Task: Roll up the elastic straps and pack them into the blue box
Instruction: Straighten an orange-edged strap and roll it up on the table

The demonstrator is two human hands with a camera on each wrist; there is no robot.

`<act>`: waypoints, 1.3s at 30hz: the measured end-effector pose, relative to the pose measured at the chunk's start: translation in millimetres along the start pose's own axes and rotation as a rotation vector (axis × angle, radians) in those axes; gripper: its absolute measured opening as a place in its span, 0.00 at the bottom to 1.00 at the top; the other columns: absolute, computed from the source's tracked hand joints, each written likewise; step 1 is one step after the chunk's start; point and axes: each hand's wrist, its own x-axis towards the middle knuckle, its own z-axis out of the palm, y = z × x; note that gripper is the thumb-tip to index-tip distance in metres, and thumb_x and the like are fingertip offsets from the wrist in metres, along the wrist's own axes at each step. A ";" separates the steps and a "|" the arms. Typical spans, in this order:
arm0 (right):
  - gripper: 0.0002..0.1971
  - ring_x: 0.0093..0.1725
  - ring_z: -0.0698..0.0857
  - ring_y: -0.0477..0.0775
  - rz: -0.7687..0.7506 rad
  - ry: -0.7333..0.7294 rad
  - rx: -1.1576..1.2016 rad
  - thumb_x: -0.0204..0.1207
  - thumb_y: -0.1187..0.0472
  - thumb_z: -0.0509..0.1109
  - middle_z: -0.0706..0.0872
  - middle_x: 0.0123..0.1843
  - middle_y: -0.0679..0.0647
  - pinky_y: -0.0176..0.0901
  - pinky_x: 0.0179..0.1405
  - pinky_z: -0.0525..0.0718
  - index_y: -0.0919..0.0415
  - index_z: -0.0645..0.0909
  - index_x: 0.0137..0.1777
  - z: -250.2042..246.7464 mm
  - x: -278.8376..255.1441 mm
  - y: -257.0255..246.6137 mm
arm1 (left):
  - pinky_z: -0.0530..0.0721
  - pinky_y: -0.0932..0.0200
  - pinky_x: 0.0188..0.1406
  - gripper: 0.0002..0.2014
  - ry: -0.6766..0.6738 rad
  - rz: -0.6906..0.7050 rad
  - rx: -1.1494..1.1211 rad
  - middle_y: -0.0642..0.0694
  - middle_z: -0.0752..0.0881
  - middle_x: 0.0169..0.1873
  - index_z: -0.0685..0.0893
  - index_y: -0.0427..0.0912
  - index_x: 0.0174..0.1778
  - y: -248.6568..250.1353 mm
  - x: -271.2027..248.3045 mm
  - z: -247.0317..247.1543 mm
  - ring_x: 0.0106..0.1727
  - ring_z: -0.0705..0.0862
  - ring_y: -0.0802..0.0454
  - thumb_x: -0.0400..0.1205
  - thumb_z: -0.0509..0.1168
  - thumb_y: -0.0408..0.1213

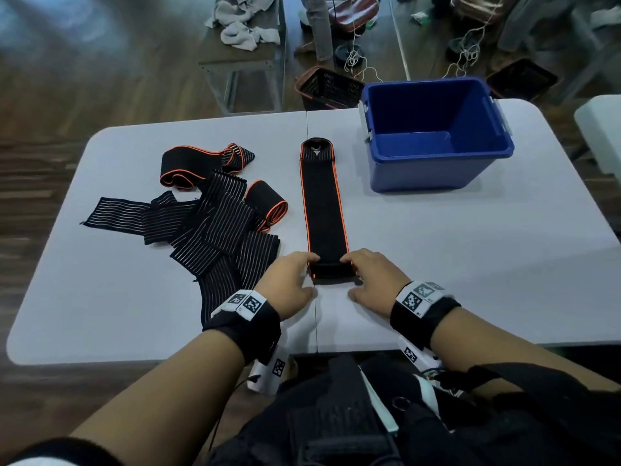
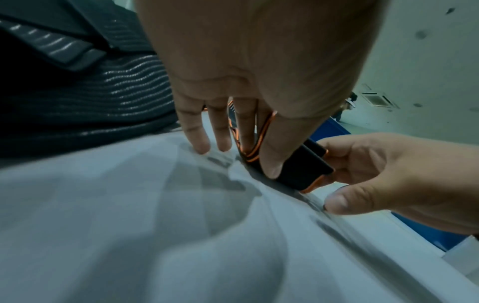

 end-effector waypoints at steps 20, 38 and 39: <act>0.18 0.51 0.87 0.55 0.276 0.186 0.261 0.79 0.50 0.72 0.88 0.46 0.52 0.46 0.56 0.83 0.58 0.81 0.64 2.7 32.7 -3.2 | 0.85 0.59 0.50 0.11 0.181 -0.097 -0.187 0.48 0.92 0.36 0.88 0.47 0.61 1.3 27.2 0.0 0.42 0.89 0.55 0.85 0.66 0.40; 0.14 0.46 0.82 0.57 0.295 0.207 0.146 0.78 0.59 0.72 0.82 0.48 0.54 0.46 0.46 0.79 0.55 0.70 0.57 4.3 27.5 -16.9 | 0.82 0.60 0.54 0.15 0.200 -0.193 0.014 0.44 0.92 0.47 0.87 0.44 0.63 6.3 41.0 8.8 0.56 0.88 0.47 0.83 0.70 0.44; 0.13 0.45 0.82 0.57 0.272 0.217 0.113 0.78 0.59 0.72 0.80 0.49 0.53 0.47 0.45 0.79 0.54 0.70 0.55 4.5 27.2 -16.9 | 0.83 0.58 0.53 0.15 0.203 -0.199 0.030 0.44 0.92 0.47 0.86 0.45 0.64 7.1 41.5 9.9 0.54 0.88 0.47 0.83 0.70 0.44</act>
